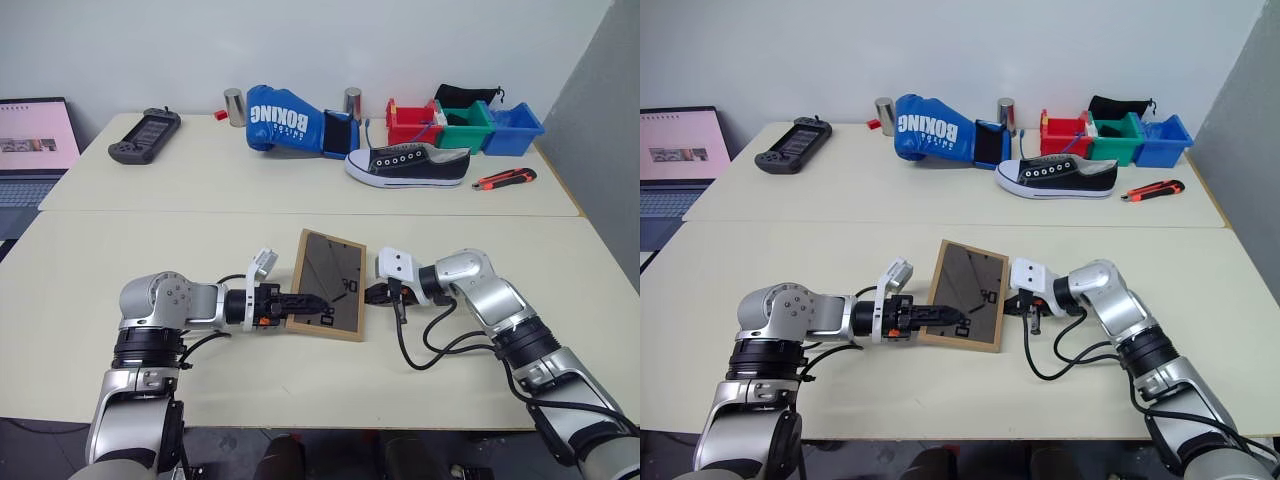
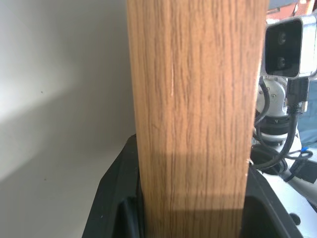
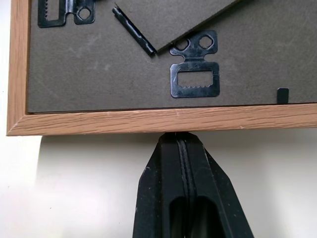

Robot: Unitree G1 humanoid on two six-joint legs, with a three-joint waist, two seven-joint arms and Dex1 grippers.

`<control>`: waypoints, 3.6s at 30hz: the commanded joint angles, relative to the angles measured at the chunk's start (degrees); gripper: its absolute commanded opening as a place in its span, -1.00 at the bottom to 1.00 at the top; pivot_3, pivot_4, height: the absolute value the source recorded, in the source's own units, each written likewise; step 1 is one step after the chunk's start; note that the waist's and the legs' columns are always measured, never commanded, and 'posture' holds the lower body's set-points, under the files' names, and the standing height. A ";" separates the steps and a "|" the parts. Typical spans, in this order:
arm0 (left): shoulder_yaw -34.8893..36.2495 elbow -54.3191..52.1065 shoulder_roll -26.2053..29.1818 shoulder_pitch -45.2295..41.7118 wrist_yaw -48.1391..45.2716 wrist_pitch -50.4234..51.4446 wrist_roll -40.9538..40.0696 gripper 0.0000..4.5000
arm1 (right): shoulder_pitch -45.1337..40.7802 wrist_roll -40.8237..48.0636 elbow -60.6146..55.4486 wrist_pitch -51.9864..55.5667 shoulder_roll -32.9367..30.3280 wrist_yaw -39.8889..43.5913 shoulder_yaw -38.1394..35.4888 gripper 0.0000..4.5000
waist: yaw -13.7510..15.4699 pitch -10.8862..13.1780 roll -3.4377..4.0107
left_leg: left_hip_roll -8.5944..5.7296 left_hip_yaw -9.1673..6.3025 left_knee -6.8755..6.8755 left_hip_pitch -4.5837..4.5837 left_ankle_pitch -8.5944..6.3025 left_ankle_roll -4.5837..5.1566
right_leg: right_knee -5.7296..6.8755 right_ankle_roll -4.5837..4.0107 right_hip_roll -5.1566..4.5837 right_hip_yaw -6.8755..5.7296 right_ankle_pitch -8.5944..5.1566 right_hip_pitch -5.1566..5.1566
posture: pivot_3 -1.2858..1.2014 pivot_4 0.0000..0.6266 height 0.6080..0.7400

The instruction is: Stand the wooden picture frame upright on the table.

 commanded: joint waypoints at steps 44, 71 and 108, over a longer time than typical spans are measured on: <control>3.34 -20.32 9.46 19.70 37.83 -17.61 -66.23 -0.43 | -22.41 -45.56 46.81 -92.42 -12.59 -63.39 -3.12 0.97 | -0.13 0.01 -0.06 | -0.02 0.35 0.01 0.09 0.03 -0.05 | 0.02 -0.01 0.01 0.40 0.00 -0.08 | 0.03 -0.52 1.00; -1.15 -18.16 15.33 15.67 39.36 -18.53 -66.22 -0.43 | -24.63 31.54 -15.27 63.09 4.29 -9.00 -22.21 0.97 | 0.53 0.06 0.08 | 0.01 0.10 -0.04 -0.13 -0.11 0.18 | 0.03 -0.07 0.00 0.16 -0.02 -0.23 | 0.03 -0.52 1.00; -2.73 -19.20 14.49 16.69 39.54 -18.72 -66.22 -0.43 | -24.52 43.60 -16.76 67.88 11.18 -18.49 -18.79 0.97 | 0.11 0.06 0.08 | 0.05 0.07 -0.13 -0.10 -0.11 0.19 | -0.01 -0.07 0.05 0.13 -0.02 -0.24 | 0.03 -0.52 1.00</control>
